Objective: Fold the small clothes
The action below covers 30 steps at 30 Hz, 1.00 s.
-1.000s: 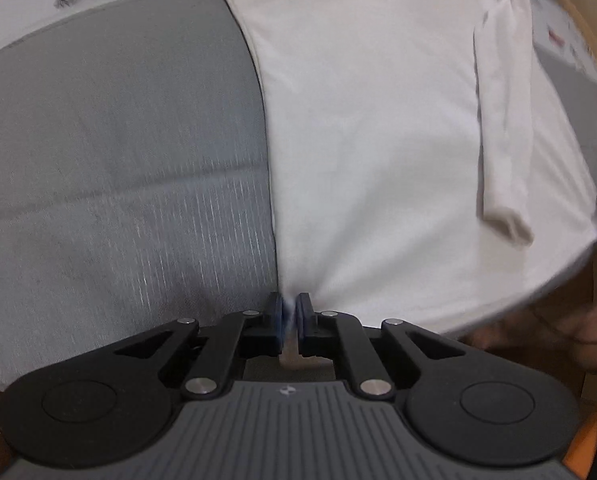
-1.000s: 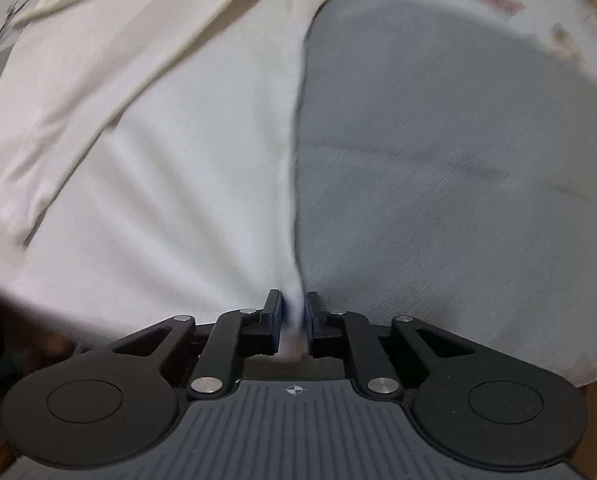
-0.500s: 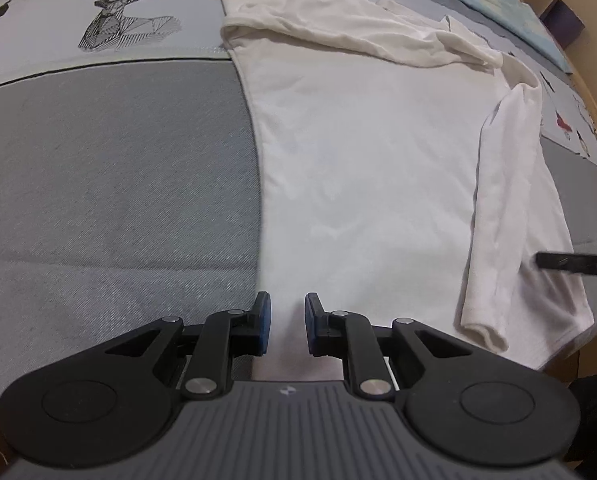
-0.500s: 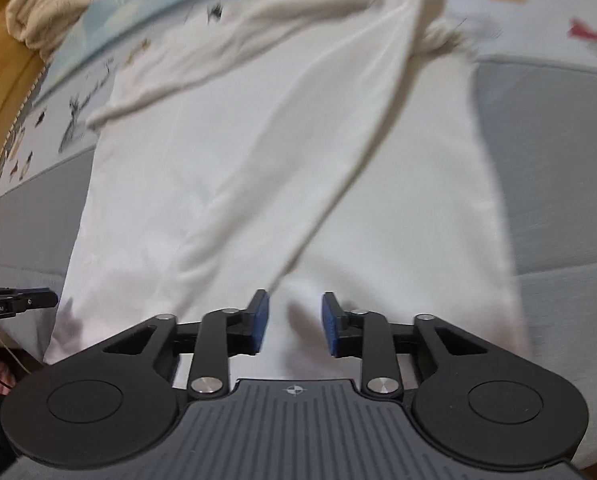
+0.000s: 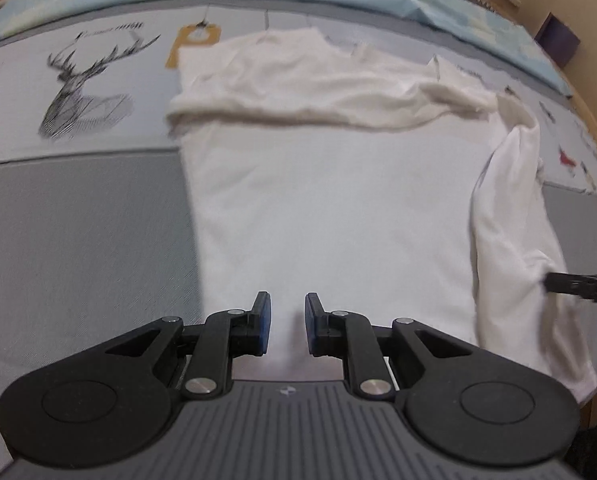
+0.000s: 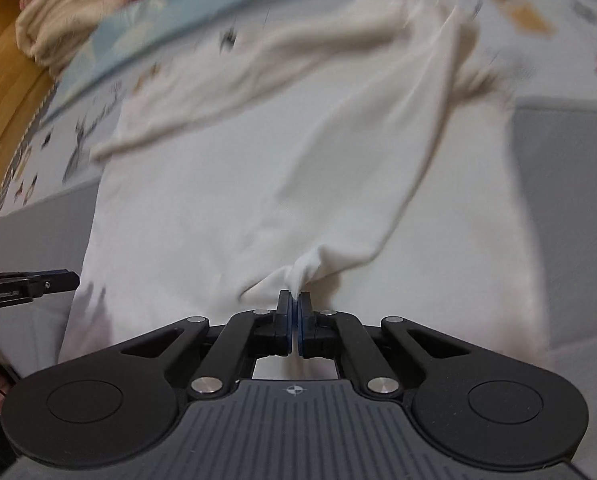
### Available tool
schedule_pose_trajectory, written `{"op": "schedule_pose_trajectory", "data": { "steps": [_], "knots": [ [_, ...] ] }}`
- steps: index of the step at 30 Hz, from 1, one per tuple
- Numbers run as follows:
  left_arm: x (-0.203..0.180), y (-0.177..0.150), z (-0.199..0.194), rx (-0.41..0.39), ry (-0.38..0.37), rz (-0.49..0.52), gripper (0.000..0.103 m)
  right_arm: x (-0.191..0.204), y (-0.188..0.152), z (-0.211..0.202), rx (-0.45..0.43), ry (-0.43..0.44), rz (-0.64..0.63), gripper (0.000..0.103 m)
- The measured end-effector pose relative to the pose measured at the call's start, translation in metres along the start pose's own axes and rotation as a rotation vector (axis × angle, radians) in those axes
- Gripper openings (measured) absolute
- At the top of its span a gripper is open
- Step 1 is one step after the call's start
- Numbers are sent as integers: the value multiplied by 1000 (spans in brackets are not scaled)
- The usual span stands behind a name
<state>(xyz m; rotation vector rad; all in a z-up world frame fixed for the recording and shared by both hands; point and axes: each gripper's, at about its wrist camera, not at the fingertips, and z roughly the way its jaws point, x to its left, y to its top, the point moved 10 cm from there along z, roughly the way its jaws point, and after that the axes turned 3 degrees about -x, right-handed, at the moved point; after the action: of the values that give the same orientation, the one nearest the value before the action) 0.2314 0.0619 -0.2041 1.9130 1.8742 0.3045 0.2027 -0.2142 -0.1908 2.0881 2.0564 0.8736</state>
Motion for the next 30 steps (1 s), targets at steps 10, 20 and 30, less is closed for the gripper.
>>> {"op": "schedule_pose_trajectory", "data": {
  "steps": [10,20,30],
  "knots": [
    [-32,29,-2,-66,-43,64,18,-212,107,-59,167,-313,-170,1],
    [-18,36,0,-67,-20,85,18,-405,182,-146,-371,-841,349,29],
    [-27,31,3,-62,-24,136,18,-405,146,-53,-425,-404,649,46]
  ]
}}
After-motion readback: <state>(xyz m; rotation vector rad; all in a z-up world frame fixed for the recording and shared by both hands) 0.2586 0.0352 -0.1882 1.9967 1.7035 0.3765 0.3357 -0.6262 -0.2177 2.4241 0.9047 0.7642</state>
